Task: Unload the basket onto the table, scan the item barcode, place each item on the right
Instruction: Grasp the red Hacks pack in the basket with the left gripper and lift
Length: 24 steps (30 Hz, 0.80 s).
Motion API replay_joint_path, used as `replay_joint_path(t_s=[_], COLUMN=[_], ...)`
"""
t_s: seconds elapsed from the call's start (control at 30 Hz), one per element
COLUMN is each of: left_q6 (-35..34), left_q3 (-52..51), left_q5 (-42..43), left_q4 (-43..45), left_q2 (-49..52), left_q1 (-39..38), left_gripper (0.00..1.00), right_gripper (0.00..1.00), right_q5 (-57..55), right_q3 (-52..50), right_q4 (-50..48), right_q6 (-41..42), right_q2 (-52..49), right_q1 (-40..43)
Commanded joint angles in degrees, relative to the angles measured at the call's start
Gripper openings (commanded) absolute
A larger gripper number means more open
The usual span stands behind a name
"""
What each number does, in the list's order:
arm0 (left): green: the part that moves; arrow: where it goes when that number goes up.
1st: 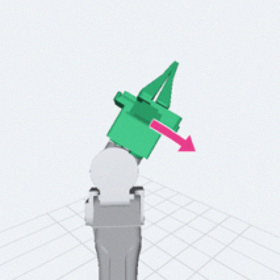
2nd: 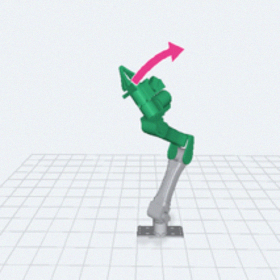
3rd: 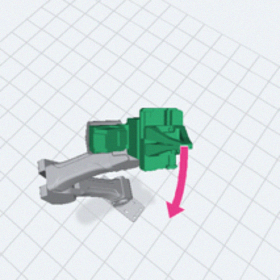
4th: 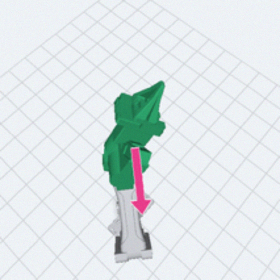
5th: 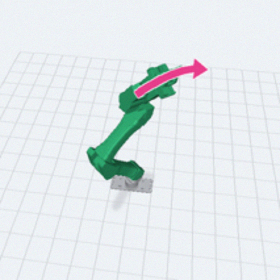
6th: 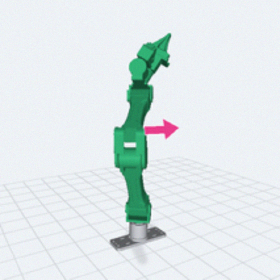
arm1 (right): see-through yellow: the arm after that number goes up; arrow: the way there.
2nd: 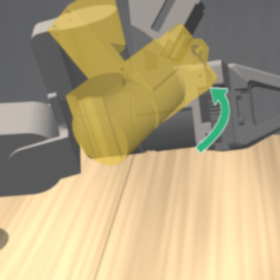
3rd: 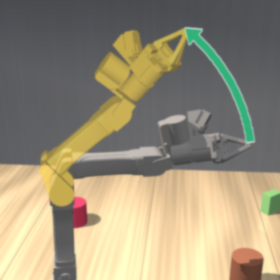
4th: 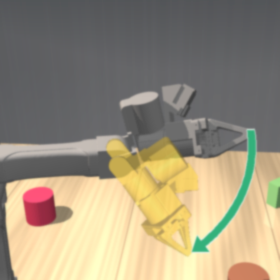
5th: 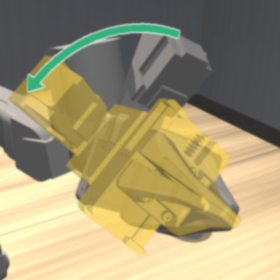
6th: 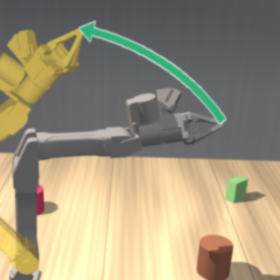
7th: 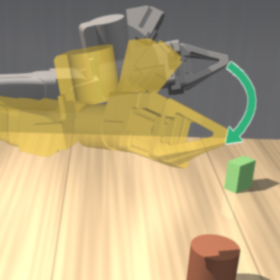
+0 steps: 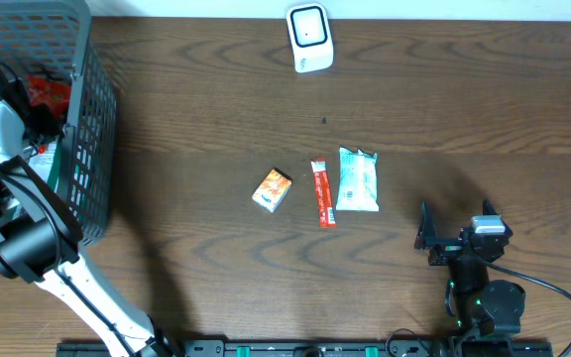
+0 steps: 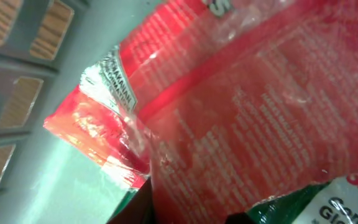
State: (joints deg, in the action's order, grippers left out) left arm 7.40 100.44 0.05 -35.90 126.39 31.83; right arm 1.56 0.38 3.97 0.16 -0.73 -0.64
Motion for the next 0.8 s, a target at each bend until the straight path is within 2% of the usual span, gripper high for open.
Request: replay_joint_path(t_s=[0.0, 0.17, 0.43, 0.57, 0.77], left_q6=[-3.08, -8.85, -19.67, -23.65, -23.63], left_q3=[0.09, 0.09, 0.09, 0.09, 0.07], left_q5=[0.72, 0.72, 0.74, 1.2, 5.49], left_q4=[-0.48, -0.02, -3.15, -9.11, -22.47], left_q2=[-7.74, -20.11, -40.72, -50.01, -58.45], left_q1=[-0.02, -0.02, -1.01, -3.15, -12.28], left_gripper=[0.21, 0.21, 0.09, 0.08, 0.08], right_gripper=[0.99, 0.99, 0.99, 0.99, 0.99], right_q5=[0.24, 0.24, 0.24, 0.24, 0.24], right_q3=[-0.07, -0.07, -0.07, -0.07, -0.07], right_q4=[0.15, 0.17, 0.17, 0.17, 0.17], right_q6=[-0.61, -0.61, -0.61, -0.61, -0.61], right_q2=[0.22, 0.22, 0.22, 0.2, 0.2], right_q1=[0.66, 0.66, 0.66, 0.66, 0.66])
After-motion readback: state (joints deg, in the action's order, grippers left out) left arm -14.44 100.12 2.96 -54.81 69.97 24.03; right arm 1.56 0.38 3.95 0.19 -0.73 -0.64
